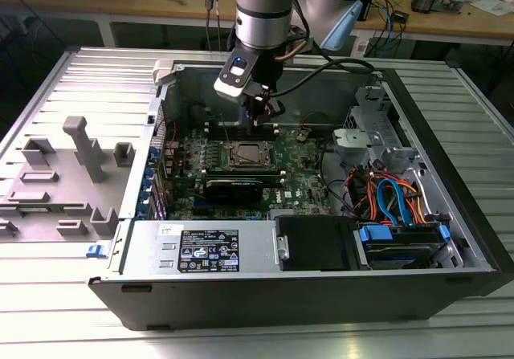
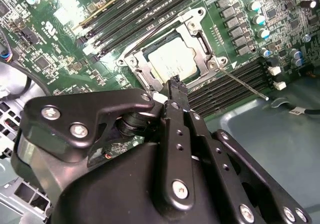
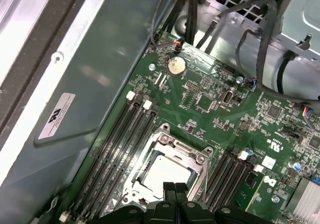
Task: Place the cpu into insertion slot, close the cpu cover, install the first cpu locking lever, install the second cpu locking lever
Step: 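Install the first cpu locking lever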
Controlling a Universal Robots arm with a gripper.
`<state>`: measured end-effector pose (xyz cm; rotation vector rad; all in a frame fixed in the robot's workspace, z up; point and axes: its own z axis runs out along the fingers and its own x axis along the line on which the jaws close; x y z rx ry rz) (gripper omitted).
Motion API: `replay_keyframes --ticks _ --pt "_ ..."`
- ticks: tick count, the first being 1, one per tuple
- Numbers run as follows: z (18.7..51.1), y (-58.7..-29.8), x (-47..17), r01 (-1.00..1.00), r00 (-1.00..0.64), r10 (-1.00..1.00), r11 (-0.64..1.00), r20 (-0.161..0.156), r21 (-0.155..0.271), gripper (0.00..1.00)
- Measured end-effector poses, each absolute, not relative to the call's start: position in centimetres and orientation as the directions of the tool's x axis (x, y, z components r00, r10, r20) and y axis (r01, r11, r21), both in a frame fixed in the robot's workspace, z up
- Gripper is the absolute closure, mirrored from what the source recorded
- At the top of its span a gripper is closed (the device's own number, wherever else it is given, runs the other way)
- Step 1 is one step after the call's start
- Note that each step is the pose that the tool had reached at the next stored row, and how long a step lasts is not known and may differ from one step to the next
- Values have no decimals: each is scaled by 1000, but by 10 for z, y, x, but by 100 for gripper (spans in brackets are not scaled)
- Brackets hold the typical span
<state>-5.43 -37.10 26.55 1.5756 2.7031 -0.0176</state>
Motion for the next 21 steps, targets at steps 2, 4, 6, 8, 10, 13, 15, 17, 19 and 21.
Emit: replay_keyframes --ticks 2,4,6,8,10,13,15,17,19,21 --pt "266 -371 -54 869 -495 869 495 -17 -3 89" --pt "265 -371 -54 869 -495 869 495 -17 -3 89" --pt "266 -371 -54 869 -495 869 495 -17 -3 89" --pt "266 -371 -54 869 -495 869 495 -17 -3 89" --pt "265 -371 -54 869 -495 869 495 -17 -3 89" --pt "265 -371 -54 869 -495 869 495 -17 -3 89" --pt "265 -371 -54 867 -498 867 498 -17 -3 89" --pt "265 -371 -54 862 -507 861 508 -17 -3 89" --pt "266 -371 -54 846 -534 846 534 -17 -3 89" --pt "266 -371 -54 830 -558 830 558 -17 -3 89"
